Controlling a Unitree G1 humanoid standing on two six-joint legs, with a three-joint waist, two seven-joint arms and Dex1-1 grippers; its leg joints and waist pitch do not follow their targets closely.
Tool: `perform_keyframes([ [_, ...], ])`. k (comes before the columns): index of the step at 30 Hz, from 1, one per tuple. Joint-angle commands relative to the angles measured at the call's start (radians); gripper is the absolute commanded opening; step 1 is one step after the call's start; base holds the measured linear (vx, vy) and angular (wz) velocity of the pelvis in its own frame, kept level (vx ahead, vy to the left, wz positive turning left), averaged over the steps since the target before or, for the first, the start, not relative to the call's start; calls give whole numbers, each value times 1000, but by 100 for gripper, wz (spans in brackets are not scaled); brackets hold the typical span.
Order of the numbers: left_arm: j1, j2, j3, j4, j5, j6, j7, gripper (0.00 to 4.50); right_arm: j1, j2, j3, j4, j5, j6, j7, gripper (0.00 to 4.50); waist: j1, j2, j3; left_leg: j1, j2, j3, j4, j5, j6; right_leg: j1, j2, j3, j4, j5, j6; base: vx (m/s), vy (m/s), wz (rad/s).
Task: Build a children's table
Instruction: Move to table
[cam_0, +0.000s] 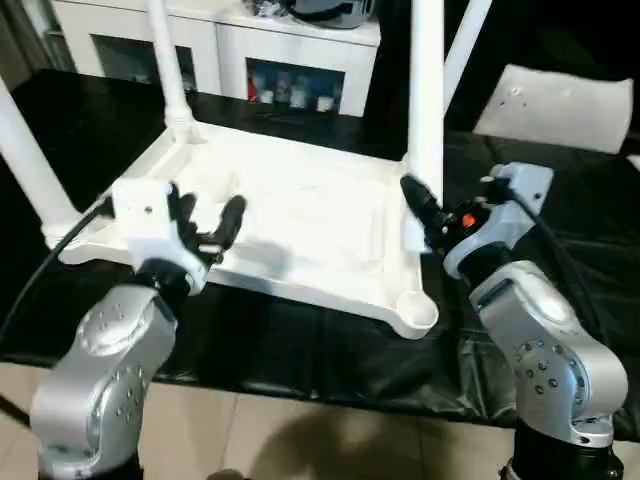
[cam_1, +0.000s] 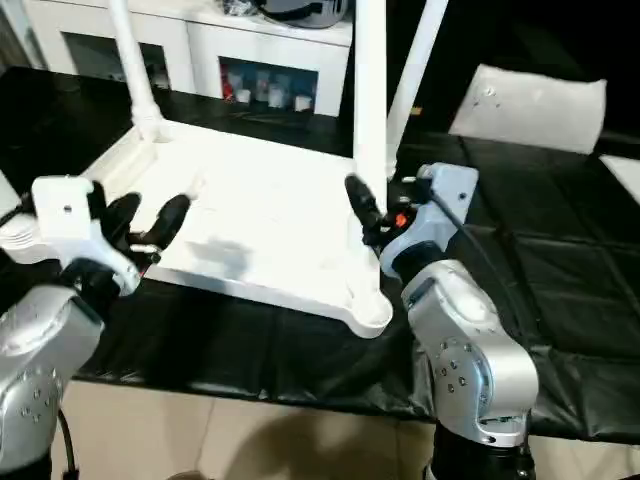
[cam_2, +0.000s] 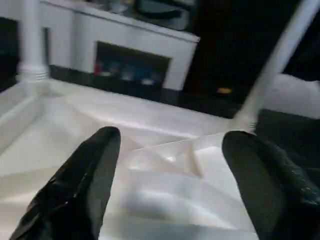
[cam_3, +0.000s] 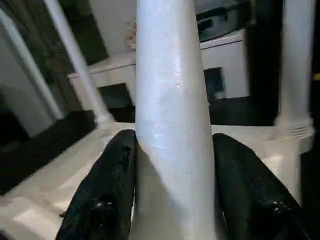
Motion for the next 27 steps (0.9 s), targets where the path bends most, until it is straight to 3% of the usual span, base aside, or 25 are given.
perform_keyframes([
  [1,-37,3,-10,25,-36,14,-45,380,-17,-8,-25,-5,65,33,36,190,0,18,-50,7,72,-19,-90,-146,-57,38,-90,59,-73,-80,-120,0,0,0],
  [3,-118,-2,10,87,-124,40,-124,380,-20,-29,-31,-4,158,60,126,190,6,42,-53,11,69,-20,-85,-129,-63,39,-91,58,-68,-23,-134,0,0,0],
  [4,-131,-2,13,97,-137,43,-136,380,-21,-32,-32,-2,172,63,139,190,4,35,-52,11,67,-17,-84,-129,-60,38,-88,58,-72,-20,-136,0,0,0],
  [5,-200,6,38,156,-203,68,-198,380,-17,-65,-29,15,217,74,217,190,11,40,-51,11,63,-15,-83,-132,-59,40,-89,57,-73,-23,-145,0,0,0],
  [7,-235,8,62,189,-238,79,-221,380,-16,-83,-28,29,238,78,256,190,17,39,-52,7,62,-15,-82,-119,-51,46,-92,58,-72,-16,-157,0,0,0],
  [9,-263,5,96,221,-278,87,-230,380,-15,-89,-32,44,262,76,284,190,22,40,-52,1,66,-14,-80,-77,-33,51,-100,58,-68,10,-193,0,0,0],
  [10,-283,5,119,247,-302,93,-231,380,-15,-93,-36,59,278,79,303,190,24,49,-54,-1,67,-15,-79,-55,-28,53,-100,57,-65,19,-205,0,0,0],
  [13,-298,6,133,266,-317,97,-231,380,-16,-97,-38,69,289,82,316,190,25,49,-54,4,70,-11,-78,-61,-16,50,-99,56,-69,0,-221,0,0,0],
  [14,-342,-4,178,326,-382,123,-229,380,-16,-117,-42,98,336,108,377,190,29,63,-54,5,72,-14,-79,-59,-18,49,-101,54,-66,0,-225,0,0,0],
  [17,-392,-31,225,387,-481,157,-224,380,-24,-143,-42,129,377,127,436,190,36,53,-53,7,69,-10,-78,-94,-13,50,-102,54,-73,-35,-241,0,0,0],
  [19,-423,-50,252,420,-553,180,-222,380,-31,-160,-40,148,403,133,469,190,43,51,-54,6,70,-8,-76,-83,-11,51,-105,54,-71,-37,-248,0,0,0],
  [20,-443,-66,269,440,-609,197,-219,380,-37,-171,-38,162,417,132,491,190,49,45,-54,7,73,-7,-77,-77,-7,50,-105,54,-70,-34,-253,0,0,0],
  [21,-450,-73,273,445,-642,209,-223,380,-39,-176,-35,168,427,132,506,190,53,47,-54,6,73,-7,-78,-71,-5,50,-106,54,-70,-34,-253,0,0,0],
  [27,-461,-82,260,442,-699,252,-248,380,-44,-188,-10,173,437,124,541,190,60,45,-55,7,78,0,-78,-51,8,47,-108,54,-71,-38,-235,0,0,0],
])
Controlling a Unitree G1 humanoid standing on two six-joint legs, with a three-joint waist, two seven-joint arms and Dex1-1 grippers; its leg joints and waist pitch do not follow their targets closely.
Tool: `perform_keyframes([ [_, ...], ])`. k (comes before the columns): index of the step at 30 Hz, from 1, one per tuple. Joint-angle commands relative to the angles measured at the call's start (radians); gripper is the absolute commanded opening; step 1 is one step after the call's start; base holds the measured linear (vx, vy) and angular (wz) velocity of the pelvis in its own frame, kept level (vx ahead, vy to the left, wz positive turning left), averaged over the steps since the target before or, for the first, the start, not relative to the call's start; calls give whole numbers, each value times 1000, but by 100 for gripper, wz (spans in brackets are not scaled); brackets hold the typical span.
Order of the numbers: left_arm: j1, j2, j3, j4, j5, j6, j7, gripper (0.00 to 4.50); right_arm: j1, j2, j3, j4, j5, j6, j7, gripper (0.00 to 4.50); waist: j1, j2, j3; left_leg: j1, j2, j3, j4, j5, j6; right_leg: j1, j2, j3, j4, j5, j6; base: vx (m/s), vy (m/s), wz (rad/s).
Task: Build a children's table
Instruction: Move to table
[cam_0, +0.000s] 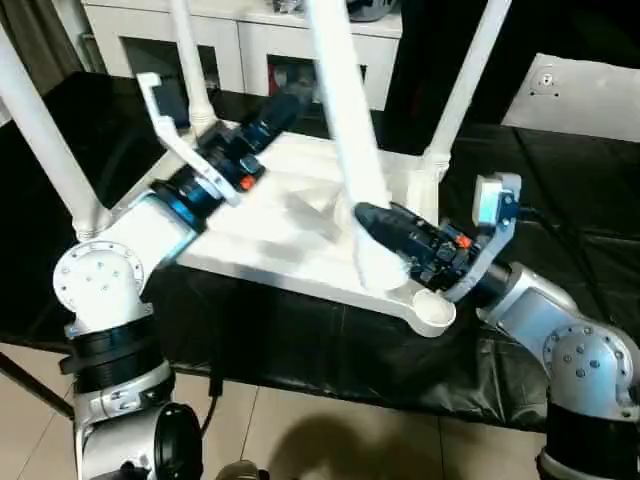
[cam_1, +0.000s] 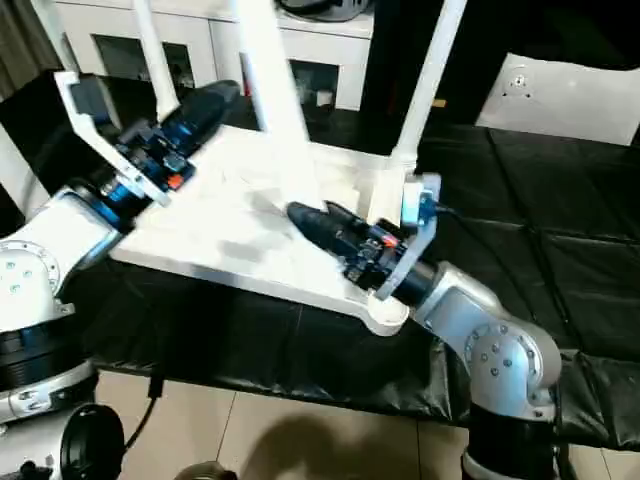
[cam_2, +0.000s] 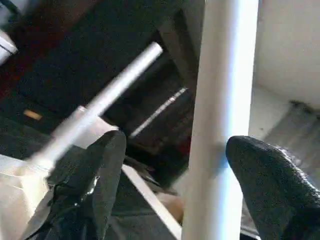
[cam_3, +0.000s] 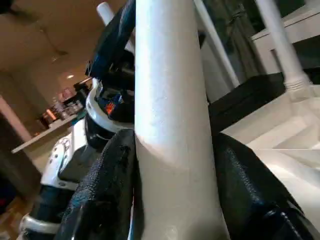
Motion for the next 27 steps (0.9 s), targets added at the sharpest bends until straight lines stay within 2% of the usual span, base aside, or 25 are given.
perform_keyframes([
  [1,-11,8,-39,-11,0,33,-24,380,-9,-16,12,0,16,-14,22,190,6,7,-67,8,70,-17,-78,-59,-4,47,-104,55,-72,-56,-222,0,0,0],
  [2,-2,19,-70,-22,22,40,-47,380,-12,-21,19,4,12,-21,30,190,8,7,-66,8,71,-17,-79,-59,-5,47,-104,55,-73,-64,-217,0,0,0],
  [4,4,23,-77,-27,12,45,-53,380,-12,-27,34,3,-4,-30,32,190,11,9,-65,11,73,-14,-80,-70,-15,43,-103,56,-75,-94,-204,0,0,0],
  [5,9,25,-95,-37,29,34,-51,380,-11,-27,47,3,-23,-46,30,190,15,14,-65,12,73,-14,-80,-75,-20,41,-103,56,-75,-100,-202,0,0,0],
  [7,27,25,-134,-70,44,12,-58,380,-5,-28,95,-1,-95,-108,23,190,16,9,-65,10,77,-14,-83,-78,-29,42,-105,56,-75,-99,-194,0,0,0],
  [9,32,19,-136,-80,34,11,-60,324,-2,-28,109,-3,-112,-121,20,190,15,11,-65,10,77,-14,-83,-80,-36,42,-105,56,-75,-91,-192,0,0,0],
  [10,41,7,-134,-93,15,11,-62,310,1,-25,128,-6,-132,-138,18,190,14,10,-64,9,75,-13,-84,-84,-36,42,-103,57,-75,-93,-193,0,0,0],
  [11,57,-15,-129,-115,-17,13,-66,310,8,-26,170,-13,-179,-180,16,190,15,11,-65,8,76,-13,-83,-80,-39,43,-105,56,-74,-84,-196,0,0,0],
  [14,69,-14,-146,-133,-9,10,-79,310,10,-15,182,-13,-193,-206,4,190,13,9,-63,8,76,-13,-85,-97,-33,41,-103,58,-76,-100,-190,0,0,0],
  [16,81,-8,-171,-147,18,-11,-87,310,10,-5,194,-9,-222,-250,-10,190,13,9,-62,9,76,-12,-86,-116,-34,38,-103,59,-81,-133,-181,0,0,0],
  [17,89,-3,-189,-157,58,-51,-91,310,9,4,204,-5,-253,-294,-25,190,13,13,-60,9,78,-14,-88,-124,-37,37,-103,58,-81,-148,-174,0,0,0],
  [18,92,-3,-192,-159,65,-60,-93,310,9,7,205,-4,-257,-302,-28,190,11,12,-59,9,78,-13,-90,-129,-38,36,-101,59,-83,-154,-170,0,0,0],
  [21,98,-24,-170,-163,40,-86,-113,310,16,28,191,0,-203,-277,-20,190,11,11,-60,11,78,-13,-91,-139,-37,36,-101,59,-83,-151,-173,0,0,0],
  [23,99,-19,-166,-161,33,-96,-139,310,19,29,182,1,-172,-259,-9,190,11,10,-62,9,78,-14,-90,-118,-33,37,-99,58,-78,-110,-178,0,0,0],
  [26,101,1,-170,-151,35,-113,-185,310,22,21,173,0,-134,-232,10,190,12,11,-62,10,75,-12,-89,-111,-23,38,-99,58,-78,-102,-177,0,0,0],
  [27,101,18,-177,-144,41,-123,-219,310,25,12,169,0,-118,-223,21,190,13,17,-63,10,76,-13,-88,-108,-24,38,-99,58,-77,-97,-177,0,0,0],
])
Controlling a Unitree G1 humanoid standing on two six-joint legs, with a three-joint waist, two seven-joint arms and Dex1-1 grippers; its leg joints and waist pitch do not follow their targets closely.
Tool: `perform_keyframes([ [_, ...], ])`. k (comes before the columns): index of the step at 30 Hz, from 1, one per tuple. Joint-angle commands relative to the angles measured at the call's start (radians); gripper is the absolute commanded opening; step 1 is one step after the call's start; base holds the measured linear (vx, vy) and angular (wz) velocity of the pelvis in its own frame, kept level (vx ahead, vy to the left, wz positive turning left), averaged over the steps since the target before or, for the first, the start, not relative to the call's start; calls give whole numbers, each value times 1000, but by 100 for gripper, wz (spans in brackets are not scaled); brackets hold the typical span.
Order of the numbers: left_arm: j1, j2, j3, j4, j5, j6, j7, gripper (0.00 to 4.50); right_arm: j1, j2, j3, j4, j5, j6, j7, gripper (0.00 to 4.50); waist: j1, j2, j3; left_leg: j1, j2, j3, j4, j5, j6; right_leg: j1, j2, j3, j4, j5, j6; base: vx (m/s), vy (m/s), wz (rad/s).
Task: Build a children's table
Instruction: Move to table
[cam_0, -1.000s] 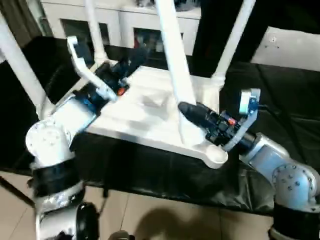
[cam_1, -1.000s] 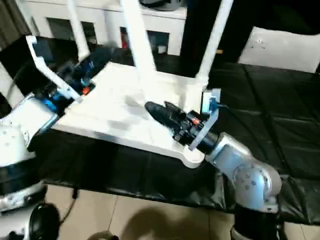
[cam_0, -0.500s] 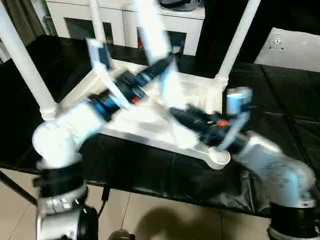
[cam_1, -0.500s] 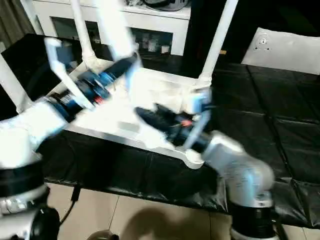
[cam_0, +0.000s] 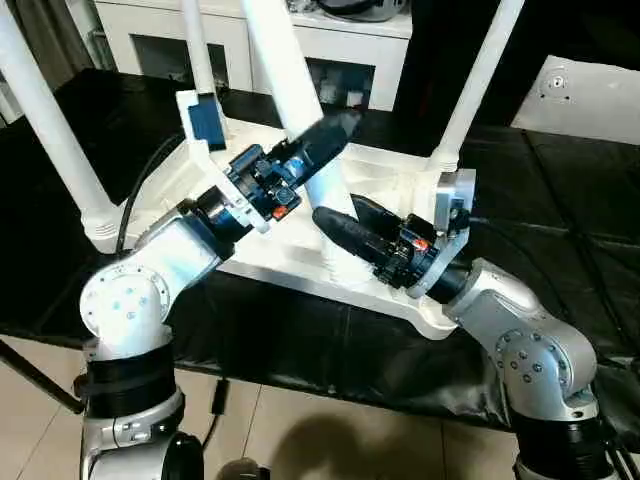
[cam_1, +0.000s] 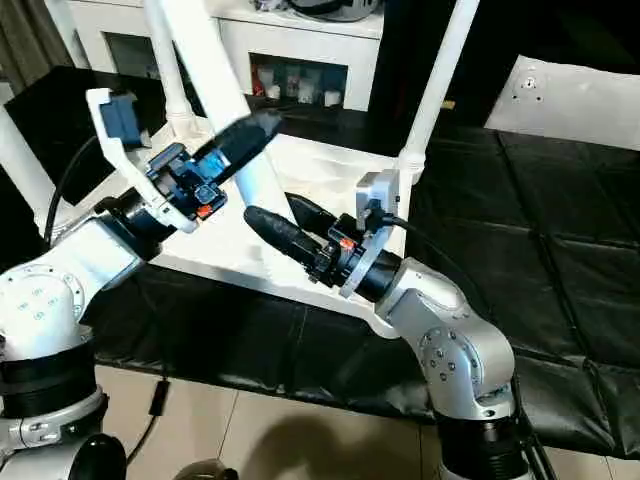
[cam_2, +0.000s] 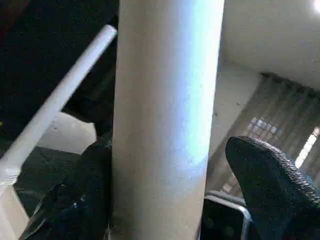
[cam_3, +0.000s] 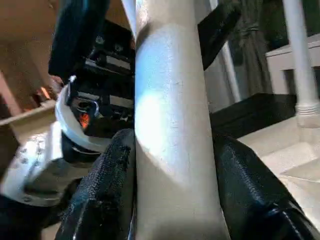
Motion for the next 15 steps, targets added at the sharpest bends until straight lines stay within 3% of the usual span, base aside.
perform_keyframes([
  [1,-6,18,-17,4,-11,-20,-60,310,16,-23,-16,1,36,32,22,190,-3,11,-62,10,70,-20,-87,-106,-23,40,-99,58,-76,-93,-177,0,0,0],
  [2,-11,20,-11,18,-17,-20,-68,310,19,-35,-14,-3,48,48,36,190,-1,17,-64,10,69,-21,-86,-100,-24,41,-100,57,-73,-82,-179,0,0,0],
  [4,-17,23,-8,31,-26,-16,-76,310,22,-38,-15,-8,63,63,41,190,-2,11,-63,10,69,-19,-86,-99,-24,41,-98,57,-75,-72,-184,0,0,0],
  [10,-24,39,-6,59,-34,-13,-125,310,36,-57,-17,-30,108,102,40,190,0,19,-64,11,70,-20,-85,-102,-30,41,-101,57,-73,-80,-194,0,0,0],
  [15,-34,42,5,83,-55,-29,-141,310,40,-66,-21,-37,122,109,31,190,-1,18,-64,12,71,-20,-86,-113,-36,42,-102,56,-74,-85,-198,0,0,0],
])
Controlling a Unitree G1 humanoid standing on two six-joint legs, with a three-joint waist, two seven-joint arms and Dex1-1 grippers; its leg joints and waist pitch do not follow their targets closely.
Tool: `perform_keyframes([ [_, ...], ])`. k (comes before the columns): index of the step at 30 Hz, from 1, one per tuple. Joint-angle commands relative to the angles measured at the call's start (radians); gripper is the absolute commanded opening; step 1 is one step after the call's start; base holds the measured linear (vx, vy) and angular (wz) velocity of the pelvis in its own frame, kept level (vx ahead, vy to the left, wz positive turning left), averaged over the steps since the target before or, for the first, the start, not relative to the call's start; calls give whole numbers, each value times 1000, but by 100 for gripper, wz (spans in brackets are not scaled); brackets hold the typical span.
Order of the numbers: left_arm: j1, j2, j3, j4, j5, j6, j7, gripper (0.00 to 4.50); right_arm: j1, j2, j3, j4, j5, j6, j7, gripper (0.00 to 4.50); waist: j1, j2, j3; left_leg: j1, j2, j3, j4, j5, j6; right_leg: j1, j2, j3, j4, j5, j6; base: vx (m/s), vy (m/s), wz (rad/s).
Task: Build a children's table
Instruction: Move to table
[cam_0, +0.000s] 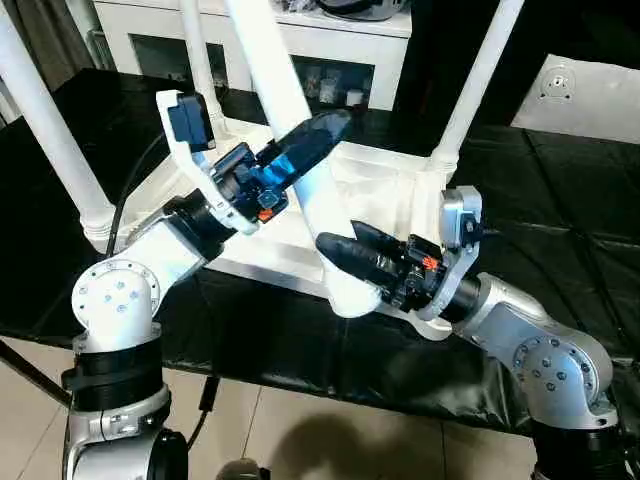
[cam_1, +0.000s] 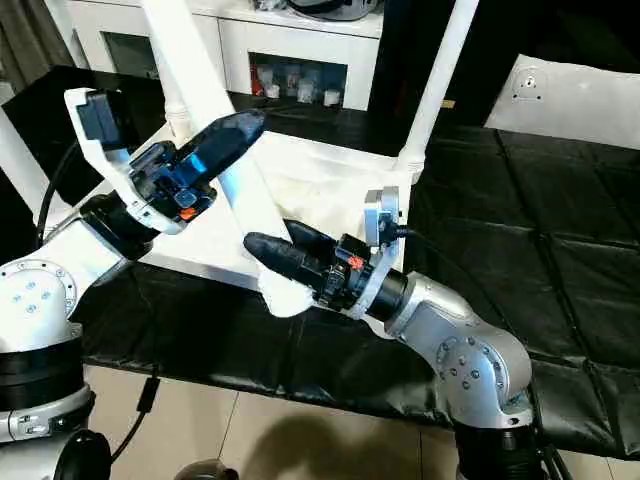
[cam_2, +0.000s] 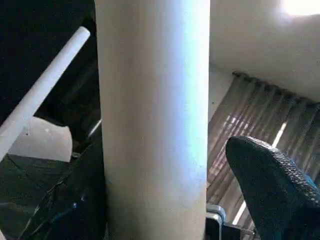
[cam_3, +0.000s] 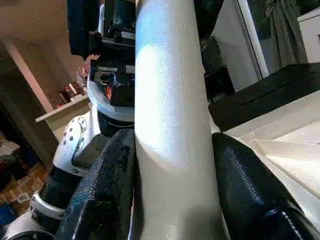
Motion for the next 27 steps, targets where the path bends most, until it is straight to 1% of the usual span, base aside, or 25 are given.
perform_keyframes([
  [1,-22,5,0,0,-17,-5,-10,310,6,-8,-17,-26,16,7,-5,190,-1,17,-65,12,71,-21,-85,-111,-37,42,-102,57,-73,-78,-200,0,0,0],
  [5,-23,6,2,4,-25,-5,-14,310,7,-14,-19,-31,26,12,-13,190,-2,16,-65,11,71,-21,-85,-99,-33,43,-102,56,-69,-56,-206,0,0,0],
  [6,-19,11,-2,3,-16,-10,-24,310,7,-16,-18,-32,30,13,-15,190,-1,18,-65,11,70,-20,-83,-101,-33,43,-102,57,-71,-58,-205,0,0,0],
  [8,-12,23,-14,1,5,-23,-43,310,8,-19,-18,-34,32,14,-16,190,0,15,-65,12,70,-20,-84,-97,-30,43,-102,57,-71,-64,-203,0,0,0],
  [9,-7,36,-27,-3,34,-44,-62,310,8,-23,-16,-34,29,11,-15,190,-1,17,-65,12,70,-21,-84,-97,-29,43,-101,57,-71,-65,-201,0,0,0],
  [10,-2,55,-46,-8,72,-71,-88,310,7,-29,-13,-35,26,10,-13,190,-1,14,-64,11,71,-21,-86,-100,-27,43,-102,57,-74,-74,-193,0,0,0],
  [11,0,63,-54,-9,87,-80,-98,310,7,-31,-12,-35,25,10,-12,190,-1,17,-64,13,72,-20,-86,-102,-30,42,-101,57,-73,-82,-184,0,0,0],
  [12,4,84,-74,-13,123,-104,-124,310,6,-34,-11,-35,24,9,-10,190,-1,17,-64,13,72,-21,-87,-102,-30,41,-102,57,-75,-85,-182,0,0,0],
  [13,9,114,-90,-6,166,-141,-161,320,7,-41,-4,-34,17,3,-6,190,-3,17,-65,13,72,-21,-87,-103,-33,41,-100,57,-72,-80,-181,0,0,0],
  [14,9,123,-90,-2,180,-156,-175,314,7,-42,-3,-34,18,3,-6,190,-3,16,-65,14,73,-21,-87,-105,-32,41,-101,57,-73,-79,-180,0,0,0],
  [16,7,129,-87,1,182,-162,-183,269,6,-43,-3,-33,18,2,-6,190,-3,18,-65,15,73,-20,-87,-106,-37,39,-102,56,-70,-72,-187,0,0,0],
  [17,6,133,-86,2,183,-165,-188,264,6,-43,-2,-33,18,1,-7,190,-1,18,-65,15,73,-20,-87,-110,-40,39,-103,56,-70,-72,-195,0,0,0],
  [18,7,149,-93,7,201,-179,-202,269,5,-45,-1,-31,17,-2,-7,190,-1,17,-66,14,73,-20,-87,-109,-40,41,-103,56,-69,-68,-198,0,0,0],
  [19,8,158,-98,10,211,-187,-209,269,5,-46,-1,-30,16,-4,-7,190,-1,17,-66,14,72,-20,-87,-105,-40,40,-103,56,-68,-64,-198,0,0,0],
  [20,10,172,-112,18,239,-209,-221,244,4,-48,0,-27,14,-6,-5,190,-1,18,-66,15,72,-19,-87,-104,-40,39,-101,55,-69,-64,-195,0,0,0],
  [21,12,186,-128,33,270,-240,-241,244,4,-52,2,-24,12,-10,-5,190,-2,15,-64,15,71,-19,-88,-111,-40,39,-102,56,-71,-73,-191,0,0,0],
  [22,12,187,-129,35,273,-244,-244,234,4,-53,2,-24,12,-10,-5,190,-1,16,-65,15,71,-19,-88,-112,-42,40,-103,56,-69,-78,-192,0,0,0],
  [24,12,191,-133,43,285,-258,-253,233,4,-53,2,-23,12,-11,-5,190,-1,16,-66,14,72,-18,-87,-109,-44,40,-104,57,-68,-70,-199,0,0,0],
  [25,12,194,-137,47,300,-270,-257,230,4,-54,3,-23,10,-13,-5,190,0,19,-66,13,72,-19,-87,-107,-43,40,-104,56,-67,-65,-201,0,0,0],
  [27,16,202,-151,53,322,-282,-268,226,5,-55,5,-23,6,-15,-5,190,-1,17,-67,14,73,-19,-86,-97,-41,41,-104,56,-64,-40,-207,0,0,0],
])
